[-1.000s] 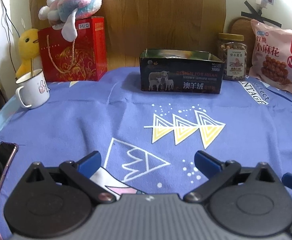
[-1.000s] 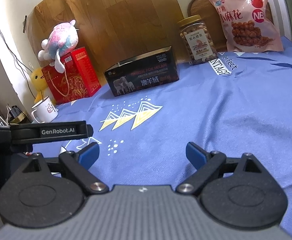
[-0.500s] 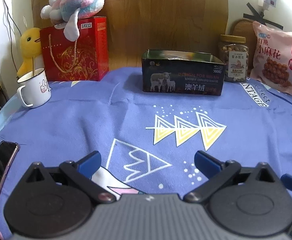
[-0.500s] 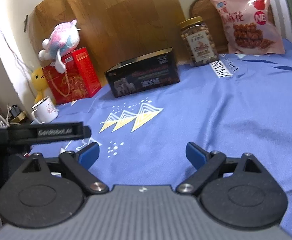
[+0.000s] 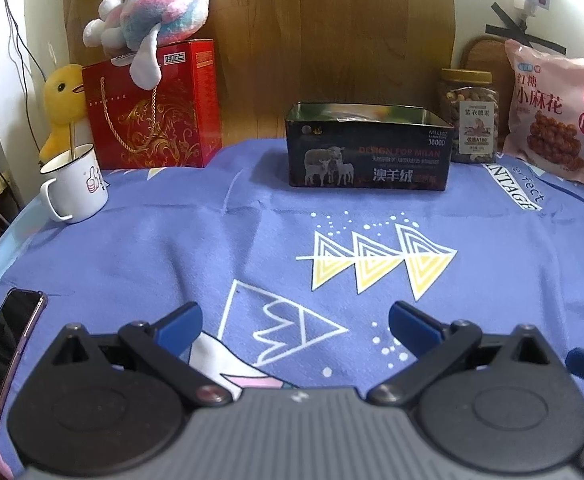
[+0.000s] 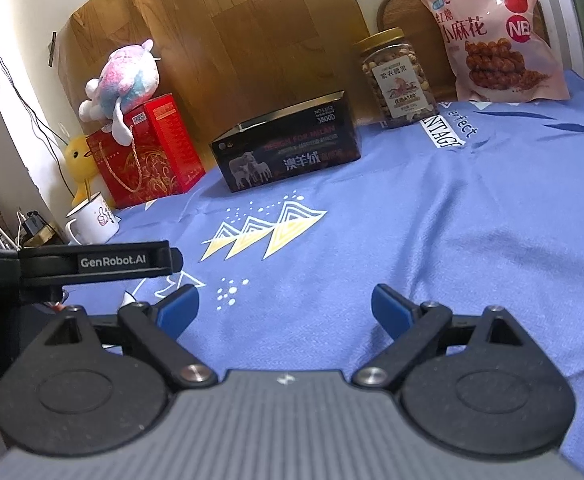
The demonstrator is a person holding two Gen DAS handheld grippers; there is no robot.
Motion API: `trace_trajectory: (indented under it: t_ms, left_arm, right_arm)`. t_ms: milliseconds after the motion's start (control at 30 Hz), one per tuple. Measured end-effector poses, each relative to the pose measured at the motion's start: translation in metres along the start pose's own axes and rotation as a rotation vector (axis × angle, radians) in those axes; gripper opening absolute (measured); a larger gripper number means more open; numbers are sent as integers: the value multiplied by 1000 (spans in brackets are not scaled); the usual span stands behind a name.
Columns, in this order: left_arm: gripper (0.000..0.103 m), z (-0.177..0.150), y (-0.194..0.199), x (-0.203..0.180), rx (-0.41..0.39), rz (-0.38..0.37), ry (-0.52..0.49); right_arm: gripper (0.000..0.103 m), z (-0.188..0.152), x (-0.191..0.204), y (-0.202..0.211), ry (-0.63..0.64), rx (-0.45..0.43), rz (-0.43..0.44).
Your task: Organize snacks
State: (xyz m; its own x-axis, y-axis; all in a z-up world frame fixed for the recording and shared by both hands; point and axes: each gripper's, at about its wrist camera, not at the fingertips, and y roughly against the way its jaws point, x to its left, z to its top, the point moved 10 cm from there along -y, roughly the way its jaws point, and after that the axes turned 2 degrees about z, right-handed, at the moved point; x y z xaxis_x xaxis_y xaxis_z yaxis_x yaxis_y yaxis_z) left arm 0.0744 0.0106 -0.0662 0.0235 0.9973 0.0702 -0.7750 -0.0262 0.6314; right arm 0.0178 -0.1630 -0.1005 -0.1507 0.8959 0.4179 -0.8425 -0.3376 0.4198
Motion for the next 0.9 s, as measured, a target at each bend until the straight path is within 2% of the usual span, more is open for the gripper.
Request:
trace_trajectory:
  t_ms: [233,467,900]
  left_arm:
    - [103,-2,2,-3,0,-28,9]
    - [103,-1,6,0,-16,-14,17]
    - [103,-4,4,0,13,-12,20]
  right_arm:
    - [95,1,0,3,3,-13,-3]
    - [95,0,2,3,7,-11,3]
    - [95,2,2,5,6,-28,3]
